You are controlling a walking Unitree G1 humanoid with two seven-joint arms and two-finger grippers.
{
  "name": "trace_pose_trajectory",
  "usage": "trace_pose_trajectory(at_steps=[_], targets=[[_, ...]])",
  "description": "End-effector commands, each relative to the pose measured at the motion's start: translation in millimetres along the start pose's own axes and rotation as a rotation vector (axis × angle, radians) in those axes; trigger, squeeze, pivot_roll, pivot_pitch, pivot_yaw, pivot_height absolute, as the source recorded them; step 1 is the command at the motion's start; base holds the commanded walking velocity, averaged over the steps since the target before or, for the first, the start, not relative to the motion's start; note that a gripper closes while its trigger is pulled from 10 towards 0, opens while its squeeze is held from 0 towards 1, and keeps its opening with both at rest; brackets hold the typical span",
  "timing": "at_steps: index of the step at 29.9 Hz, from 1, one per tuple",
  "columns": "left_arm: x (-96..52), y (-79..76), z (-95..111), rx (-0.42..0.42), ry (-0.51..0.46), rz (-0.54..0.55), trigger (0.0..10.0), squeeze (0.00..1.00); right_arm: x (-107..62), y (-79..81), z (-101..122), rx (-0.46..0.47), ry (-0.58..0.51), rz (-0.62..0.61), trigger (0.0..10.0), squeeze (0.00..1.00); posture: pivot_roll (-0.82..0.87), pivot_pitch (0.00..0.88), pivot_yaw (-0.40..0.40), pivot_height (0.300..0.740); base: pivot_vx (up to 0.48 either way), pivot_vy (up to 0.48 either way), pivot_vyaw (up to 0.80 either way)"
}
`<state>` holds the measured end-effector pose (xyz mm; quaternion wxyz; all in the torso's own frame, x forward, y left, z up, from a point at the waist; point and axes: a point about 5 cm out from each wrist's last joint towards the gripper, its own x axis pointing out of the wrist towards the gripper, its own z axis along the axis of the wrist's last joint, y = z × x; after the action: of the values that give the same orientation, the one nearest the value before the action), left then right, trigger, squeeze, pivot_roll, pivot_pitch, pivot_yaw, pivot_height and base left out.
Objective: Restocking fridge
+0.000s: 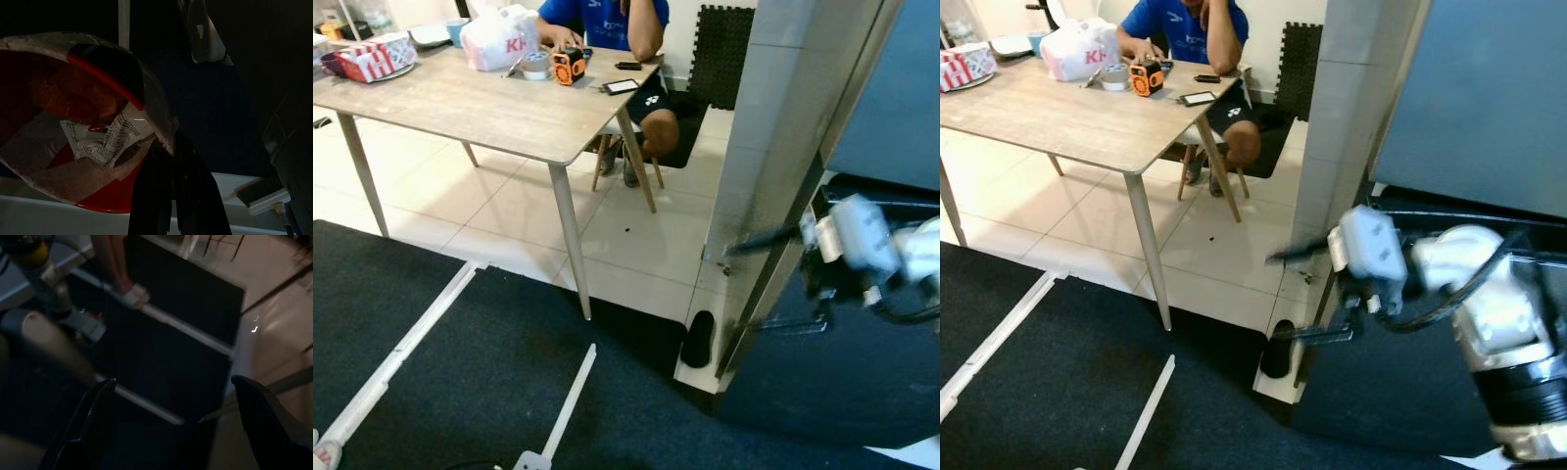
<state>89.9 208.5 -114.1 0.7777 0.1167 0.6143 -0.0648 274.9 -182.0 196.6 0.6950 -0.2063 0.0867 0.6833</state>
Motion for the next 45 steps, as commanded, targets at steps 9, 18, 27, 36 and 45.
trace_pose_trajectory(at_steps=[9, 18, 27, 36, 45], targets=[[0.0, 3.7, 10, -0.019, -0.039, 0.019, 10.0, 0.00, 30.1, 29.8, -131, 0.435, 0.291, -0.159, 10.0, 0.00, -0.06, 0.000, 0.000, 0.740, 0.000, 0.000, 0.00], [-1.6, 16.3, 13, -0.055, -0.055, 0.059, 10.0, 0.00, 36.0, 69.5, -203, 0.745, 0.473, -0.520, 10.0, 0.00, -0.07, 0.000, -0.001, 0.740, 0.000, 0.000, 0.00], [-4.4, 33.0, 25, -0.041, -0.091, 0.107, 10.0, 0.00, 36.1, 118.2, -239, 0.976, 0.626, -0.735, 10.0, 0.00, -0.06, 0.000, 0.007, 0.740, 0.000, 0.000, 0.00], [-13.9, 65.3, 62, -0.034, -0.204, 0.191, 10.0, 0.00, 33.1, 172.8, -261, 1.168, 0.774, -0.925, 10.0, 0.00, -0.06, 0.000, 0.017, 0.740, 0.000, 0.000, -0.77], [-21.8, 78.7, 90, 0.003, -0.275, 0.168, 10.0, 0.00, 42.5, 196.7, -265, 1.215, 0.830, -0.937, 10.0, 0.00, -0.06, 0.000, 0.029, 0.740, 0.000, 0.000, -0.77]])
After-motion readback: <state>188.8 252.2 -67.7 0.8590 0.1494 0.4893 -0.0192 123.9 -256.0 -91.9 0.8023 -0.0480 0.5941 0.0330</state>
